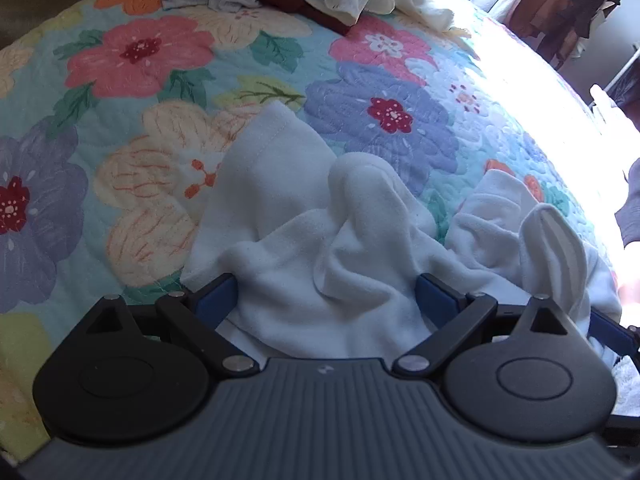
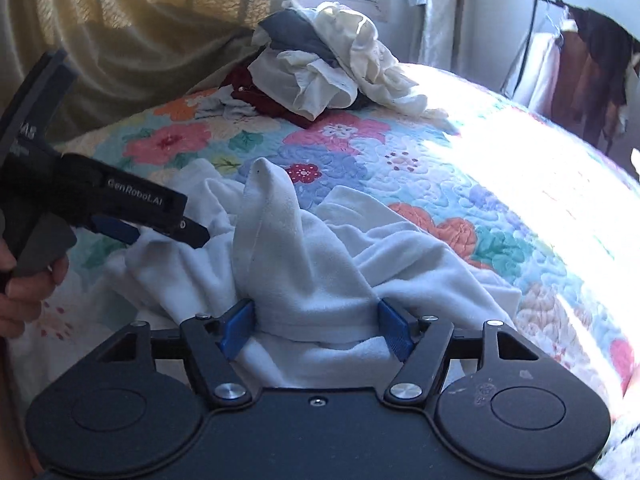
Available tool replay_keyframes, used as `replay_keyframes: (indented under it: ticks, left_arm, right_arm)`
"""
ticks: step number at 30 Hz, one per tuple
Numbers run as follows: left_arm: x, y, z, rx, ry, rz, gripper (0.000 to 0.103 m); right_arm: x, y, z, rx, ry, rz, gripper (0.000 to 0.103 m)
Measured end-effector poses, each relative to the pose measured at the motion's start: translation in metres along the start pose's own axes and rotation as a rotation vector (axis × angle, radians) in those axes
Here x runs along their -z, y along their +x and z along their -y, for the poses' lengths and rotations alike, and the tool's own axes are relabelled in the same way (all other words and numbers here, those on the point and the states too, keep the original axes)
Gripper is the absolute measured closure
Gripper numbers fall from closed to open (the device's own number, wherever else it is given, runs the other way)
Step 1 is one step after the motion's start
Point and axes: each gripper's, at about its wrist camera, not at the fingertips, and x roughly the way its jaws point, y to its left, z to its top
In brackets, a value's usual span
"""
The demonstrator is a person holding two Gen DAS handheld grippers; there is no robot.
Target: Fold clothes
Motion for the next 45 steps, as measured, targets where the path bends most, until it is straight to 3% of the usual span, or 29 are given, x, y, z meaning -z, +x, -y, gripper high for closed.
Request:
replay_keyframes:
  ticks: [1, 2, 3, 4, 5, 6, 7, 10, 12, 14, 21, 26, 27, 28, 31, 33, 35, 36, 41, 45]
  left_arm:
    - [0.000, 0.001, 0.003, -0.007, 0.017, 0.005, 0.019]
    - [0.000, 0.003, 0.006, -0.013, 0.034, 0.010, 0.026]
    - [0.000, 0.003, 0.010, -0.019, 0.054, 0.019, 0.045]
    - [0.001, -0.003, 0.012, -0.020, 0.079, 0.042, 0.063]
    - [0.001, -0.011, 0.014, -0.021, 0.097, 0.069, 0.070]
    - [0.002, -0.017, 0.015, -0.021, 0.108, 0.093, 0.083]
    - [0.001, -0.024, 0.015, -0.031, 0.117, 0.122, 0.092]
    - [-0.002, -0.041, 0.015, -0.113, 0.138, 0.217, 0.103]
    - [-0.007, -0.046, 0.012, -0.189, 0.149, 0.265, 0.103]
    - [-0.014, -0.047, 0.002, -0.206, 0.114, 0.272, 0.103]
    - [-0.016, -0.032, -0.030, 0.007, -0.092, 0.127, 0.101]
    - [-0.008, -0.032, -0.014, 0.069, -0.042, 0.099, 0.092]
    - [-0.007, -0.033, -0.010, 0.070, -0.026, 0.098, 0.085]
    - [-0.006, -0.034, -0.007, 0.070, -0.012, 0.097, 0.073]
    - [-0.003, -0.041, 0.001, 0.063, 0.036, 0.108, 0.065]
    - [-0.001, -0.047, 0.006, 0.062, 0.068, 0.127, 0.055]
    - [0.001, -0.053, 0.009, 0.084, 0.087, 0.142, 0.042]
    - [0.001, -0.054, 0.010, 0.103, 0.087, 0.140, 0.035]
    - [0.002, -0.045, 0.013, 0.151, 0.040, 0.067, 0.023]
    - [0.002, -0.028, 0.007, 0.152, -0.031, -0.037, 0.015]
  right_arm:
    - [0.001, 0.007, -0.003, 0.010, -0.031, 0.006, 0.036]
    - [-0.002, 0.007, 0.001, -0.021, 0.012, 0.009, 0.046]
    - [-0.005, 0.006, 0.004, -0.045, 0.048, 0.011, 0.053]
    - [-0.007, 0.003, 0.008, -0.070, 0.080, 0.020, 0.066]
    - [-0.009, -0.002, 0.011, -0.085, 0.097, 0.033, 0.077]
    - [-0.011, -0.008, 0.014, -0.099, 0.112, 0.046, 0.081]
    - [-0.013, -0.013, 0.018, -0.108, 0.122, 0.058, 0.086]
    - [-0.021, -0.027, 0.032, -0.081, 0.134, 0.102, 0.088]
    - [-0.031, -0.032, 0.043, -0.060, 0.120, 0.118, 0.088]
    - [-0.044, -0.036, 0.051, -0.035, 0.097, 0.132, 0.089]
    - [-0.087, -0.052, 0.070, 0.136, 0.008, 0.248, 0.089]
    - [-0.115, -0.065, 0.094, 0.234, -0.003, 0.324, 0.089]
    - [-0.120, -0.065, 0.100, 0.240, 0.006, 0.328, 0.089]
    - [-0.123, -0.063, 0.105, 0.232, 0.020, 0.318, 0.088]
    - [-0.121, -0.047, 0.119, 0.189, 0.105, 0.269, 0.085]
    - [-0.109, -0.030, 0.122, 0.162, 0.174, 0.203, 0.073]
    - [-0.094, -0.021, 0.125, 0.157, 0.265, 0.157, 0.047]
    - [-0.087, -0.018, 0.125, 0.135, 0.300, 0.135, 0.043]
    - [-0.039, -0.015, 0.102, -0.025, 0.374, -0.008, 0.041]
    - [-0.010, -0.026, 0.079, -0.135, 0.348, -0.057, 0.040]
